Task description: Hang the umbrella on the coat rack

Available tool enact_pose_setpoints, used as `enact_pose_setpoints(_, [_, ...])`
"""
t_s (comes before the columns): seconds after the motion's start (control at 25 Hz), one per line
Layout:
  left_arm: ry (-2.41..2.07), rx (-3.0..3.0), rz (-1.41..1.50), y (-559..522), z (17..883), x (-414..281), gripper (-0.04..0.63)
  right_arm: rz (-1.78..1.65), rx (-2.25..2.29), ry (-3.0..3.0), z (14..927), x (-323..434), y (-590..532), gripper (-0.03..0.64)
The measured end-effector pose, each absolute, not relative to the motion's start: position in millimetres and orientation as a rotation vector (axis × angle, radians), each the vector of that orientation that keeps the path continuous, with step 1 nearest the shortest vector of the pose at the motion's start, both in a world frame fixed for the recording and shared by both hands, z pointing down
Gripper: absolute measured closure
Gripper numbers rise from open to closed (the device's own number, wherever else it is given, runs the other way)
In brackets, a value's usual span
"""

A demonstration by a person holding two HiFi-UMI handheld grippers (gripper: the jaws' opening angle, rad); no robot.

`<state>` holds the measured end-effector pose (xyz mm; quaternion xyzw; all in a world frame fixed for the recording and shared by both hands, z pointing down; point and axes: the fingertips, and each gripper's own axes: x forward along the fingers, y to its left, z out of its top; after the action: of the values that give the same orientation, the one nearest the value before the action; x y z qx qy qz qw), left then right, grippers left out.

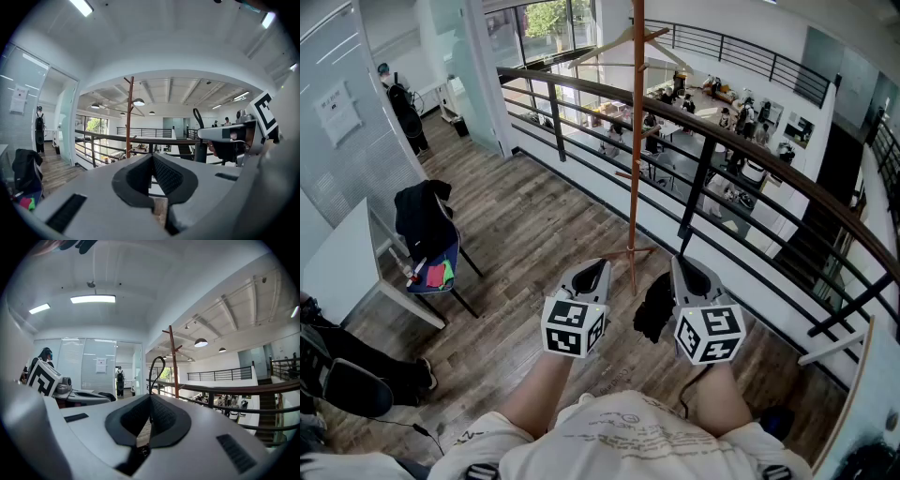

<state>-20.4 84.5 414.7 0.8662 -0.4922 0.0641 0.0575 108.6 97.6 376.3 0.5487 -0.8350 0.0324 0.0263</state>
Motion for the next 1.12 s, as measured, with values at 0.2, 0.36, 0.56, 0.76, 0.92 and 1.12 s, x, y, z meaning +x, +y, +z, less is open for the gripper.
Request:
enact_pose_setpoints(0.2, [-1.489,2.64,0.178,82.3,414.9,-29.3,0.591,0.094,1.717,-2.572,380.1,98.5,95.7,0.614])
enact_pose_setpoints(0.36, [-1.484,2.641,0.164,77.8,413.1,-42.5,0.591,0.063,1.81,-2.557,375.0,93.9,90.9,0.614])
enact_pose_setpoints(0.56, [-1.46,2.649,0.144,70.9,415.2,-59.8,0.591,0.054,1.838,-2.531,373.3,79.5,85.5,0.614])
enact_pose_setpoints(0.76, [-1.433,2.677,0.102,61.8,411.8,-91.3,0.591,0.034,1.866,-2.53,365.8,50.4,84.6,0.614])
enact_pose_setpoints(0.92, [-1.395,2.696,0.112,54.4,416.5,-107.9,0.591,0.042,1.916,-2.524,361.4,39.9,82.7,0.614])
enact_pose_setpoints(1.12, [-1.358,2.696,0.122,48.0,415.5,-127.3,0.591,0.066,1.961,-2.517,351.5,27.0,76.3,0.614])
